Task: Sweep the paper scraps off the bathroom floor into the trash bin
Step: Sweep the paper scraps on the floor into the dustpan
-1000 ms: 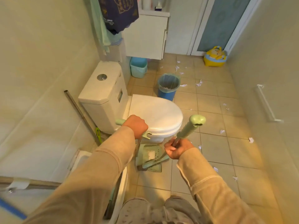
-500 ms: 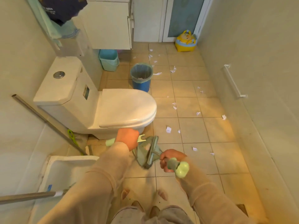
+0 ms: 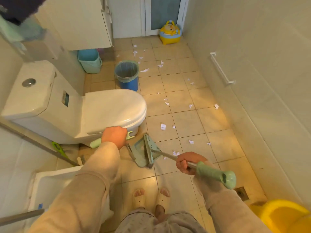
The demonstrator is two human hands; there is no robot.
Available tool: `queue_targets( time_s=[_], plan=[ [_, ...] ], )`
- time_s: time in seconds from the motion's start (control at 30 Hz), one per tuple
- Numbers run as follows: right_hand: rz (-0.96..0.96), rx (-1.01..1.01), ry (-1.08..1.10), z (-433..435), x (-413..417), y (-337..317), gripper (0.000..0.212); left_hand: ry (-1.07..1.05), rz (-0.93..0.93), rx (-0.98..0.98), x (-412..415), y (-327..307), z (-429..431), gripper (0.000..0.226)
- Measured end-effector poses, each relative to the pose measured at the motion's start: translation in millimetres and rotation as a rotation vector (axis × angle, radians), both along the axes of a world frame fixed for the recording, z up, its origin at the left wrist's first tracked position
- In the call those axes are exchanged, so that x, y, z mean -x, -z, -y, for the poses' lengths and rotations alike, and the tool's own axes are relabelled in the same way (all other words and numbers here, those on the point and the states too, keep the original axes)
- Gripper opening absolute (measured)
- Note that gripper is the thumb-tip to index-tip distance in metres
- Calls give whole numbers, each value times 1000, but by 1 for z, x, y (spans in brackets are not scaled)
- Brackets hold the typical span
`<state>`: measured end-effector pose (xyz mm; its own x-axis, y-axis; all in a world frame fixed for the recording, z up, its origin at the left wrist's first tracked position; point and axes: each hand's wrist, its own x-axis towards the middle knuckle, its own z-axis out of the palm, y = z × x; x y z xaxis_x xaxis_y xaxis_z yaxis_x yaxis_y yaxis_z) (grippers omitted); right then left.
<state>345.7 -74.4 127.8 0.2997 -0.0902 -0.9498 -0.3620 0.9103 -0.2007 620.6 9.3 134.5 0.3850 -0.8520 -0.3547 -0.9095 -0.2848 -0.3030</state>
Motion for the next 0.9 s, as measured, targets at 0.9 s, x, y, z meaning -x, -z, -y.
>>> queue_targets(
  time_s=[0.9],
  plan=[
    [-426,220,-685,-35,18,45,20,179,-24,-47,13,6,-3,23]
  ],
)
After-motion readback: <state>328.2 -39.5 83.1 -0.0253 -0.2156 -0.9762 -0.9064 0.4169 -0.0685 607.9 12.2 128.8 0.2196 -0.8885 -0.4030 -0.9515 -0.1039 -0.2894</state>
